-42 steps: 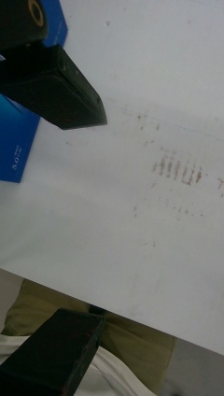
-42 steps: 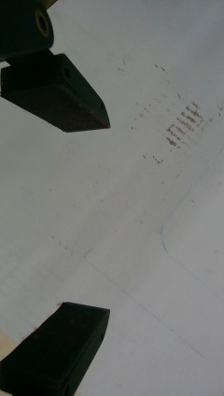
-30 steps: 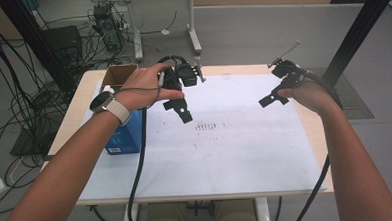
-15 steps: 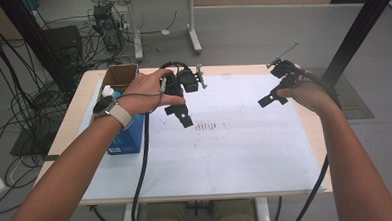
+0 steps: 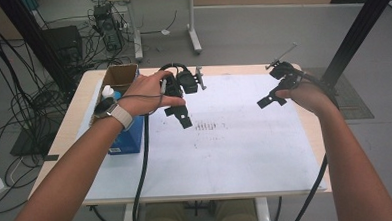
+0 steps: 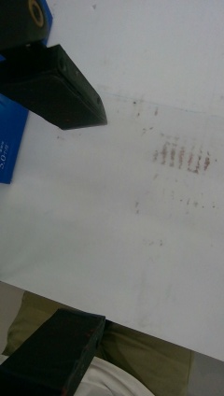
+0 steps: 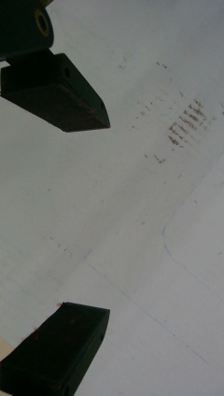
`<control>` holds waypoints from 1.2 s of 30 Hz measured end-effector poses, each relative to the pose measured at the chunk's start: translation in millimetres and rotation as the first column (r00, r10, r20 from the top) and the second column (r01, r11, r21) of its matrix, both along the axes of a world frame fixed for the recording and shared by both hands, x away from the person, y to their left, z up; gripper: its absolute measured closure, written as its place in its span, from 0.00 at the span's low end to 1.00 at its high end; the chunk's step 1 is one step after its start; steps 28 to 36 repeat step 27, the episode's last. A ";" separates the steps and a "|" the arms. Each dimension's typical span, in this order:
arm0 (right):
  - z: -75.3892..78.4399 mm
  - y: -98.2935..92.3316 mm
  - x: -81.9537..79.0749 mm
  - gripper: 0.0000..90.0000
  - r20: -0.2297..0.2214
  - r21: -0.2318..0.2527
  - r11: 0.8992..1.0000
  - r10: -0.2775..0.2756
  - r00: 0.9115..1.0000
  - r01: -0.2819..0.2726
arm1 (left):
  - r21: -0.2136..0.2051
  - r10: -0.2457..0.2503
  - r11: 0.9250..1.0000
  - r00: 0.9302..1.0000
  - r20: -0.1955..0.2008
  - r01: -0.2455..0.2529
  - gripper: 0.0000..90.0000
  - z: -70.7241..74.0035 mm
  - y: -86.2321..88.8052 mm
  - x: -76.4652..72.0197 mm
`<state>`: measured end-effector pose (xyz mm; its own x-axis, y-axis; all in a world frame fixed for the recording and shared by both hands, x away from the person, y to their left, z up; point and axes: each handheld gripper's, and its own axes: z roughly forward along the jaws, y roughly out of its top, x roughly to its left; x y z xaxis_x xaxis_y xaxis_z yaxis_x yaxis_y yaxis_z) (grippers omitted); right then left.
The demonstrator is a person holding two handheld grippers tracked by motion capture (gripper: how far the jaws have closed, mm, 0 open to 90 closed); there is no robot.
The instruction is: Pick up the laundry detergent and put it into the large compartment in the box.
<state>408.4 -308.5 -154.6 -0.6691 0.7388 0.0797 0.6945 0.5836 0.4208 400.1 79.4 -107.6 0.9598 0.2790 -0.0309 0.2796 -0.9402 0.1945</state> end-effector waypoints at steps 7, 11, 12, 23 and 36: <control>-3.4 -1.6 -0.2 0.09 -0.005 0.004 1.000 -0.001 1.000 0.001 | -0.003 -0.001 1.000 1.000 -0.002 0.001 0.07 -2.6 -1.7 -0.1; -4.2 -2.0 0.3 0.09 -0.006 0.003 1.000 0.001 1.000 -0.001 | -0.002 0.002 1.000 1.000 -0.006 -0.002 0.07 -2.9 -1.2 1.0; -4.2 -2.2 0.5 0.09 -0.007 0.003 1.000 -0.001 1.000 0.001 | -0.003 0.004 1.000 1.000 -0.006 -0.004 0.07 -3.3 -0.8 1.0; -5.3 -2.0 0.1 0.09 -0.004 0.004 1.000 0.001 1.000 -0.001 | -0.007 0.015 1.000 1.000 -0.007 -0.015 0.06 -3.6 0.7 2.8; -6.7 -3.3 -1.3 0.09 -0.001 0.008 1.000 -0.005 1.000 0.005 | -0.029 0.043 0.999 0.999 -0.019 -0.043 0.05 -3.5 6.4 5.5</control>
